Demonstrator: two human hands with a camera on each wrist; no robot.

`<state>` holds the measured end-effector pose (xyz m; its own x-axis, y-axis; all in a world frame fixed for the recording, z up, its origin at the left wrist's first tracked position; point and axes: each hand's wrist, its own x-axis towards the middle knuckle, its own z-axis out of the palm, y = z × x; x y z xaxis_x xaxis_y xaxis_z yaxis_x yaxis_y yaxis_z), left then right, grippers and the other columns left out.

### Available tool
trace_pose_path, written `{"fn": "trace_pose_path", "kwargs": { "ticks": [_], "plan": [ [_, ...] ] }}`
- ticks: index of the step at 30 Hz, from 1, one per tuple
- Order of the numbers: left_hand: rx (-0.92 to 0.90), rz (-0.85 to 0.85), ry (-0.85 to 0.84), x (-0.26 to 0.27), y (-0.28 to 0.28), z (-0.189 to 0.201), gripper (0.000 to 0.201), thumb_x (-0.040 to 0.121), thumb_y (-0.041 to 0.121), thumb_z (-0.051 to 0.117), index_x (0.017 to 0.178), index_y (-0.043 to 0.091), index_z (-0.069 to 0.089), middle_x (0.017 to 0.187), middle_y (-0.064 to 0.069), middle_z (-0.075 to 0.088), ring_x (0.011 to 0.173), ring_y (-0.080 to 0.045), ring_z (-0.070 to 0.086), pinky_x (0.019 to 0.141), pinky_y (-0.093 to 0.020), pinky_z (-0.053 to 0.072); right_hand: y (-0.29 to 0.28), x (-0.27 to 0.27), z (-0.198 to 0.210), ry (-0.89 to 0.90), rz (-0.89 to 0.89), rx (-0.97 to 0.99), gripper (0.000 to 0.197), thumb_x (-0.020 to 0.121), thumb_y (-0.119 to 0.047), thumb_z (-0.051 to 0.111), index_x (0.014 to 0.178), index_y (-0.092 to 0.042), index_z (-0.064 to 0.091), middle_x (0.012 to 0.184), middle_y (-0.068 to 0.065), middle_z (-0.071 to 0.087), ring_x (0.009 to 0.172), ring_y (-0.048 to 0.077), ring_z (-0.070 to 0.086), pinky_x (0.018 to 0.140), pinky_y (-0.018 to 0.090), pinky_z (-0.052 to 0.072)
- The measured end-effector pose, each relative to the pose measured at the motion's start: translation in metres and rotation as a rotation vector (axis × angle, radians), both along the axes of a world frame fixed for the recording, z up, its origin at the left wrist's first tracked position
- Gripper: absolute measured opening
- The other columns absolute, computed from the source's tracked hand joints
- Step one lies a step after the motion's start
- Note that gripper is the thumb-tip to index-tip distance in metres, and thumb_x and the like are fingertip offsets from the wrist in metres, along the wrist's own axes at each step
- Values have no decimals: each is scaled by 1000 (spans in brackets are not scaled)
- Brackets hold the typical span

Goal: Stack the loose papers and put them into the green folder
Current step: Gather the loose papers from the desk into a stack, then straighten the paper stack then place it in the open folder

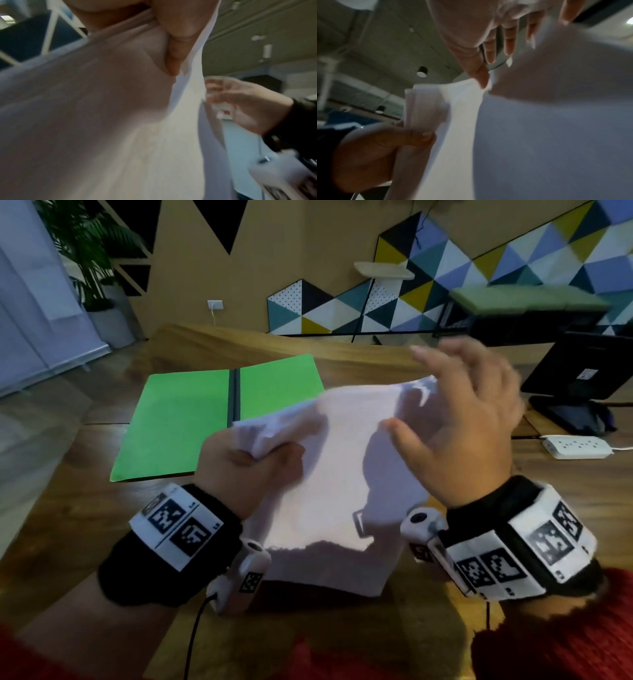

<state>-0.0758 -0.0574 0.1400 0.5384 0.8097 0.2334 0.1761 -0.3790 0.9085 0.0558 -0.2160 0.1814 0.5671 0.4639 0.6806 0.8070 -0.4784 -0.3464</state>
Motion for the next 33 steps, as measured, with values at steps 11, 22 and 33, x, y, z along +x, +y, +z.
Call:
{"fn": "trace_pose_path", "kwargs": {
  "ticks": [11,22,33],
  "plan": [
    [87,-137,391,-10,20,-21,27,62,33,76,44,23,59,44,9,53,54,-9,52,48,-21,40,-5,7,23,186,458,129,6,80,-26,61,83,-21,65,76,-12,70,70,1,61,65,23,49],
    [-568,-49,-233,-42,62,-44,20,65,26,77,66,17,59,44,7,61,39,-8,54,44,-19,45,-27,37,-27,587,306,746,17,81,-6,61,86,-23,62,70,-27,69,72,-8,60,73,13,48],
    [-308,6,-11,-31,37,-58,9,76,0,64,84,2,63,46,16,61,48,0,57,40,-4,41,-26,23,-91,908,237,735,23,73,-9,71,79,-31,65,74,-16,72,74,-1,65,69,22,53]
  ]
}}
